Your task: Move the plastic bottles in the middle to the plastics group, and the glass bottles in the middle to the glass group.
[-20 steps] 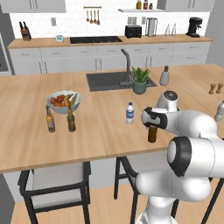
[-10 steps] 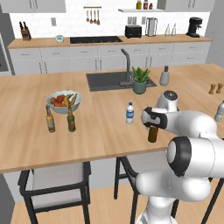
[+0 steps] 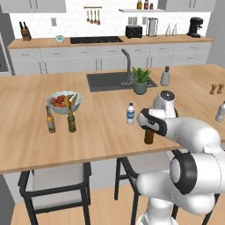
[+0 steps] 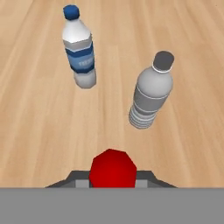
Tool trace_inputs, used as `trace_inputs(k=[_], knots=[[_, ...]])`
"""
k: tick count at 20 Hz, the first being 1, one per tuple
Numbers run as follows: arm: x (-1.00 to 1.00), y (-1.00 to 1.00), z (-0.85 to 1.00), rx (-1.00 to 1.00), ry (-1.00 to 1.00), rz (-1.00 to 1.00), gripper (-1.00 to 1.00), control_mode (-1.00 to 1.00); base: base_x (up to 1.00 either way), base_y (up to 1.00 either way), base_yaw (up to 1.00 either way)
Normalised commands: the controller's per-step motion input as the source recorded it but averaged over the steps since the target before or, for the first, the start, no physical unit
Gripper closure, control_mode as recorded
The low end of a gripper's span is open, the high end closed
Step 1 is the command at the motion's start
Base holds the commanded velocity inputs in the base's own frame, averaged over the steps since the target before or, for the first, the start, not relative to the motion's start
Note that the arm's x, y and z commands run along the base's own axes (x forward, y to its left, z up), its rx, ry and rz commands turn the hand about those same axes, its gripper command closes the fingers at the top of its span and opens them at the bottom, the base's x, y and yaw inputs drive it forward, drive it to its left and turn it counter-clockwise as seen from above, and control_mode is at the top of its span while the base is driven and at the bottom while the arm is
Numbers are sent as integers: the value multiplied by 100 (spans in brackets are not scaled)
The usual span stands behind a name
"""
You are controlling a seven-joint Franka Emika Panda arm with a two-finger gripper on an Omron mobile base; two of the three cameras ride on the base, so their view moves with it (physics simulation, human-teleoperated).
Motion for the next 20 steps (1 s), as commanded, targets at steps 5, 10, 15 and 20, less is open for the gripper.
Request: trace_inputs(k=[5, 10, 15, 20], knots=[[-16, 93, 25, 0, 0, 18, 100, -100, 0, 0, 0], [12, 100, 2, 0, -1, 17, 100, -100, 0, 0, 0], [54, 94, 7, 0, -6, 10, 100, -100, 0, 0, 0], [82, 74, 2, 7, -1, 8, 100, -100, 0, 0, 0]])
